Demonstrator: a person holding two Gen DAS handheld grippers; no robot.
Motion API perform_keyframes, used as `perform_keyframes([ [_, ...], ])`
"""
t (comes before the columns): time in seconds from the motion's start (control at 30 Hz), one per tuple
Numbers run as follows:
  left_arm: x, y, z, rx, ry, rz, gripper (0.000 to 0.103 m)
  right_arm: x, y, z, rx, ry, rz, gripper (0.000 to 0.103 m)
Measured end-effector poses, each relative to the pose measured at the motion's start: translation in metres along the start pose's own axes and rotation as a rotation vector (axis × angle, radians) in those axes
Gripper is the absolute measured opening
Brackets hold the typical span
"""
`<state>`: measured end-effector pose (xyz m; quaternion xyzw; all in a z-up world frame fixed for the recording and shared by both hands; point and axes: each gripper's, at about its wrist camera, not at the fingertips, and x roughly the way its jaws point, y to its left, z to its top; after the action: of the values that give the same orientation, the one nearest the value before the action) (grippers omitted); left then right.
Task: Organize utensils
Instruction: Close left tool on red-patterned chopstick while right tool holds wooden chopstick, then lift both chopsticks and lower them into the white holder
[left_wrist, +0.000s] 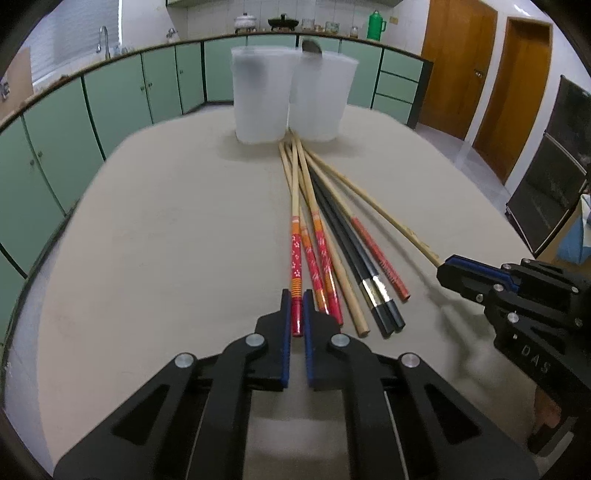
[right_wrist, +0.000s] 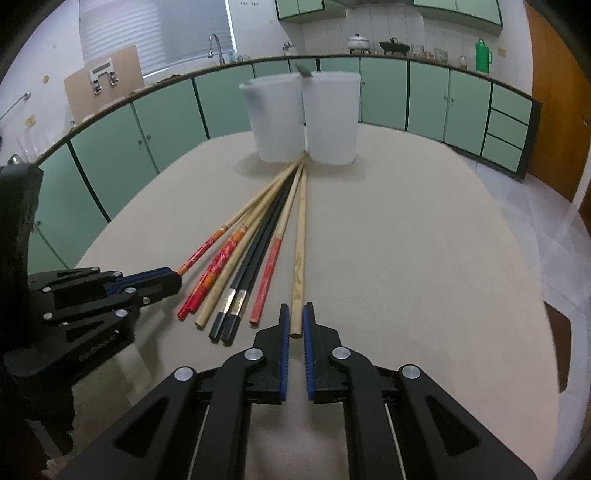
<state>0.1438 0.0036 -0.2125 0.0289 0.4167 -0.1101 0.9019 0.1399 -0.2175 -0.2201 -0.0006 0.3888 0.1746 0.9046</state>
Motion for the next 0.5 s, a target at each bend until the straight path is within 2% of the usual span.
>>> perform_keyframes([
  [0.5,-0.092,0.01,0.046,0.034,-0.244,0.041,0.005,-0.064,-0.007,0.05,-0.046,-0.18,-0.013,0.007],
])
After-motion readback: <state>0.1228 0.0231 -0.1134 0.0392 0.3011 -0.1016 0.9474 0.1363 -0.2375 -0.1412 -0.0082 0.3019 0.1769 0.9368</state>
